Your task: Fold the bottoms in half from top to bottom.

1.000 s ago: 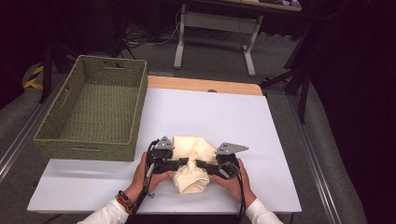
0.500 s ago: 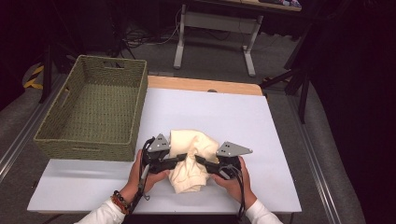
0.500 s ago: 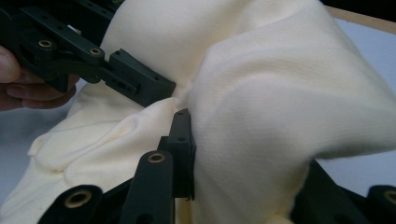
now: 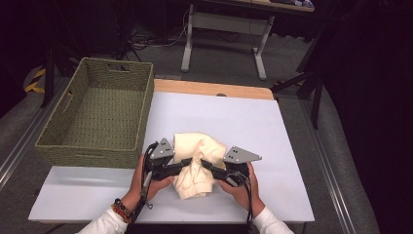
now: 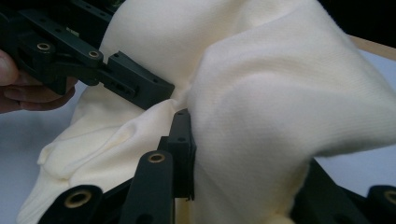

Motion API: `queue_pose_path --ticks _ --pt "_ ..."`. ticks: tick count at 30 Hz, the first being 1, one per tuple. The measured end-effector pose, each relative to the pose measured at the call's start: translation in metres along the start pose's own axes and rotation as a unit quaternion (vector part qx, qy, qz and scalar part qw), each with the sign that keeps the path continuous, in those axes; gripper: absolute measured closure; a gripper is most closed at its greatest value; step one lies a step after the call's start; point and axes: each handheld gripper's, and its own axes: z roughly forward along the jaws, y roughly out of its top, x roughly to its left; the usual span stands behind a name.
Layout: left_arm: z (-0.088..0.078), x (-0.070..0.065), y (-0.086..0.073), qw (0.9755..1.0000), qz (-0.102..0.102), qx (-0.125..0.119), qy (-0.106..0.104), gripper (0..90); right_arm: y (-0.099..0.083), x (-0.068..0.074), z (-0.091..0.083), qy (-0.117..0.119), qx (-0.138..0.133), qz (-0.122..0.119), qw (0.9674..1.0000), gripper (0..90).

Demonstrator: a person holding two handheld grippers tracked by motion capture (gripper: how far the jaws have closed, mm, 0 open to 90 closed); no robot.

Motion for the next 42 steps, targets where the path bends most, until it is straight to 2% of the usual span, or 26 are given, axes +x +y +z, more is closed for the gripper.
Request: queue_pose_path --ticks 21,42 --pt "-0.02 0.003 0.006 0.9994 0.015 -0.02 0.023 66.0 0.017 0.01 0.005 -0.006 -0.025 -0.017 0.9995 68.0" --pt "-0.035 0.008 0.01 0.9985 0.023 -0.031 0.039 66.0 0.033 0.016 0.012 -0.003 -0.037 -0.032 0.9988 68.0"
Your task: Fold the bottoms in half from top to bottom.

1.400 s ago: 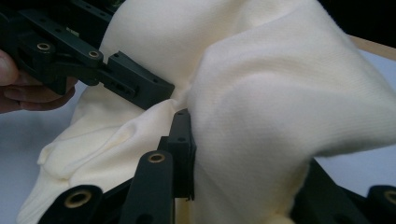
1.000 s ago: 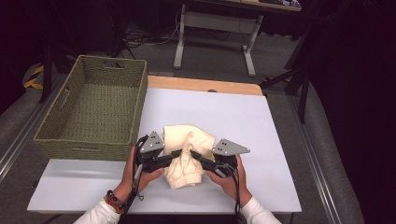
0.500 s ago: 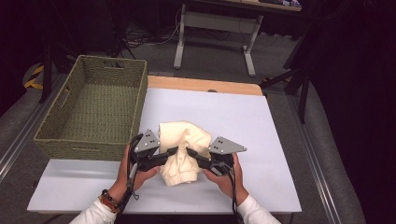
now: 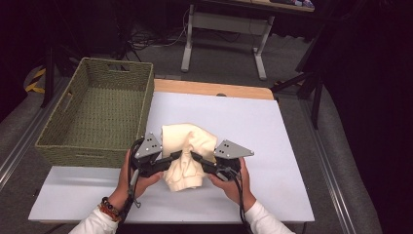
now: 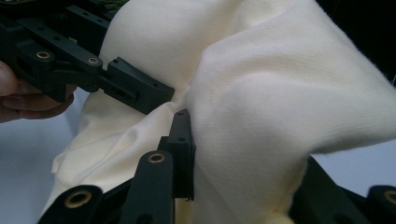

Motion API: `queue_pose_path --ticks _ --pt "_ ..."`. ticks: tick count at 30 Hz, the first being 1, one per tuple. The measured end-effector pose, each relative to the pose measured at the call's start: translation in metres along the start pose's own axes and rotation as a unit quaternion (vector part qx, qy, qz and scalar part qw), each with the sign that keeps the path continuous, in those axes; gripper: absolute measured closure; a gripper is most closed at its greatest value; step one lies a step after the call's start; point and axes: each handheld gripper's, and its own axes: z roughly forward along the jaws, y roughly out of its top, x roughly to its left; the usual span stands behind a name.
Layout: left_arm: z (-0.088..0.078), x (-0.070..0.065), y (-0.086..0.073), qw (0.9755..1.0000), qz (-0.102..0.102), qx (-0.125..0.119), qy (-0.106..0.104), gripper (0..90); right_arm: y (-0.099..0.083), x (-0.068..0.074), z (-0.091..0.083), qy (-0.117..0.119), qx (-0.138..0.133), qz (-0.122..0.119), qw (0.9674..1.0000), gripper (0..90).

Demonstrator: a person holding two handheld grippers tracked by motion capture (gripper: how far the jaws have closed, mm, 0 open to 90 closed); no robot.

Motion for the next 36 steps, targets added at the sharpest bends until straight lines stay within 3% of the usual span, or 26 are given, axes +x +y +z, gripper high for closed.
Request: queue_pose_path --ticks 12,36 --pt "-0.01 0.003 0.001 0.9999 0.004 -0.001 0.013 66.0 0.007 0.005 0.006 0.002 -0.003 -0.009 1.0 67.9" --pt "-0.032 0.013 0.007 0.999 -0.004 -0.032 0.03 66.1 0.031 0.013 0.015 0.011 -0.023 -0.025 0.9994 67.9"
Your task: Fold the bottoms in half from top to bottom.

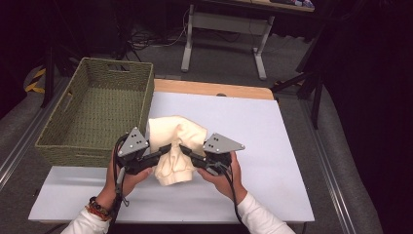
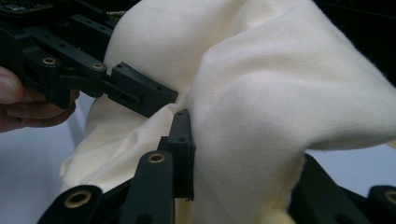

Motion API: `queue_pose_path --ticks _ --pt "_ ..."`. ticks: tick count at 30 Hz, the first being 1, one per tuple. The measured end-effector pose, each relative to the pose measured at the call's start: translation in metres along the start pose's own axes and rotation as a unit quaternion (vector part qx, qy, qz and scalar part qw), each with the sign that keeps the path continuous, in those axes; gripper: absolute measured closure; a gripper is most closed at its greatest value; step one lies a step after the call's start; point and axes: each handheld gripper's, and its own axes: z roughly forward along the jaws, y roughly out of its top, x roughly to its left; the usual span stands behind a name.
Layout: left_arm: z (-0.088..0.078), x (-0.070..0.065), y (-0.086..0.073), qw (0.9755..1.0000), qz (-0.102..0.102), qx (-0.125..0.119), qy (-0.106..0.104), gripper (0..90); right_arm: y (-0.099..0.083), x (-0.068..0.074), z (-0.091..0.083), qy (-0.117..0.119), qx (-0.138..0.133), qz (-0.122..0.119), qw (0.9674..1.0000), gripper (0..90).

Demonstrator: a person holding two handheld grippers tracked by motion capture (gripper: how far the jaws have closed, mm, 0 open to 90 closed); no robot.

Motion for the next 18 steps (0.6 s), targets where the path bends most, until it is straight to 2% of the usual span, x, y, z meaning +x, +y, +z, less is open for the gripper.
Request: queue_pose_path --ticks 14,18 --pt "-0.017 0.015 0.007 0.9995 -0.013 -0.022 0.018 66.1 0.025 0.002 0.016 0.017 -0.007 -0.009 0.9998 67.8" --pt "-0.022 0.019 0.01 0.9993 -0.015 -0.025 0.025 66.1 0.034 0.003 0.022 0.023 -0.008 -0.026 0.9994 67.8"
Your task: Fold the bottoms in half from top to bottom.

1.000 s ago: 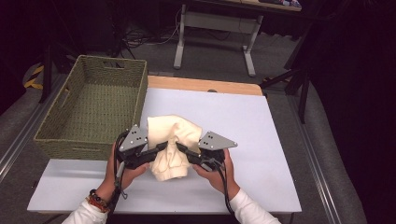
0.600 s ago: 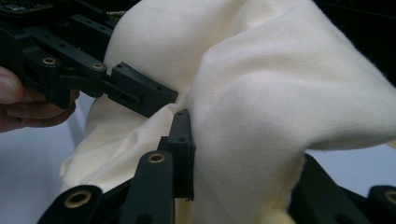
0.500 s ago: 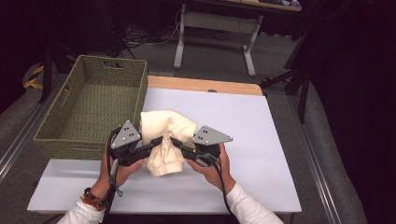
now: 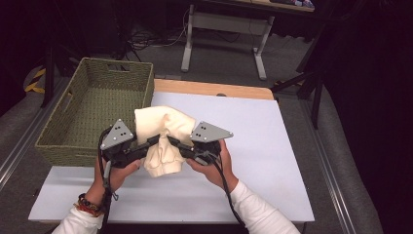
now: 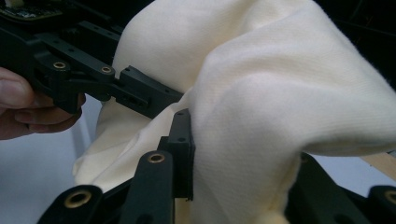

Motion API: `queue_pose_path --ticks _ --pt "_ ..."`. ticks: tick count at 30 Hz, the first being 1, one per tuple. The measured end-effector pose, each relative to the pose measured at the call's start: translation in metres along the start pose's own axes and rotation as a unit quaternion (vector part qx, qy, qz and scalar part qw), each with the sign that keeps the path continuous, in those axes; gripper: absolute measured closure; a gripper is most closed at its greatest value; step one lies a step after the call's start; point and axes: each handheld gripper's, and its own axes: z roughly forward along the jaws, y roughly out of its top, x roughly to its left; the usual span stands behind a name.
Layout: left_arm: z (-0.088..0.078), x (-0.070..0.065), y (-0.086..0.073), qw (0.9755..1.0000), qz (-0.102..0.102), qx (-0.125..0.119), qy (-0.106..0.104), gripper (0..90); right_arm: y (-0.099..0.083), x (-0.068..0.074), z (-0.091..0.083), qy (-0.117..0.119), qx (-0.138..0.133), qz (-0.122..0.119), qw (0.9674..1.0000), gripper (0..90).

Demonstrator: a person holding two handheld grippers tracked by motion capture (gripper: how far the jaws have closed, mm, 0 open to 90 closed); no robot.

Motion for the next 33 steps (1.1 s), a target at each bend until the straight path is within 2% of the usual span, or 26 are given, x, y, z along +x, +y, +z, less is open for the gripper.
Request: queue_pose_path --ticks 7,13,14,20,22,24,29,33 --pt "-0.009 0.007 0.005 0.9999 -0.004 -0.002 0.015 66.2 0.011 -0.001 0.01 0.009 -0.001 -0.006 0.9999 67.7" --pt "-0.025 0.015 0.012 0.9994 -0.003 -0.004 0.033 66.2 0.024 -0.001 0.02 0.026 -0.012 -0.02 0.9994 67.6" --pt "-0.028 0.016 0.013 0.9993 -0.002 -0.005 0.038 66.2 0.029 -0.001 0.025 0.034 -0.019 -0.019 0.9991 67.6" --pt "-0.037 0.024 0.017 0.9988 -0.008 -0.006 0.048 66.2 0.037 -0.003 0.035 0.053 -0.033 -0.003 0.998 67.3" --pt "-0.039 0.027 0.019 0.9988 -0.014 -0.008 0.047 66.3 0.038 -0.004 0.037 0.053 -0.038 -0.006 0.9979 67.3" --pt "-0.041 0.029 0.023 0.9985 -0.016 -0.012 0.051 66.2 0.043 -0.007 0.04 0.058 -0.043 0.003 0.9974 67.2" --pt "-0.046 0.033 0.029 0.9982 -0.015 -0.014 0.056 66.2 0.05 -0.007 0.043 0.057 -0.052 0.004 0.997 67.2" --pt "-0.05 0.041 0.033 0.9979 -0.018 -0.013 0.061 66.2 0.056 -0.006 0.053 0.049 -0.064 -0.007 0.9967 67.0"
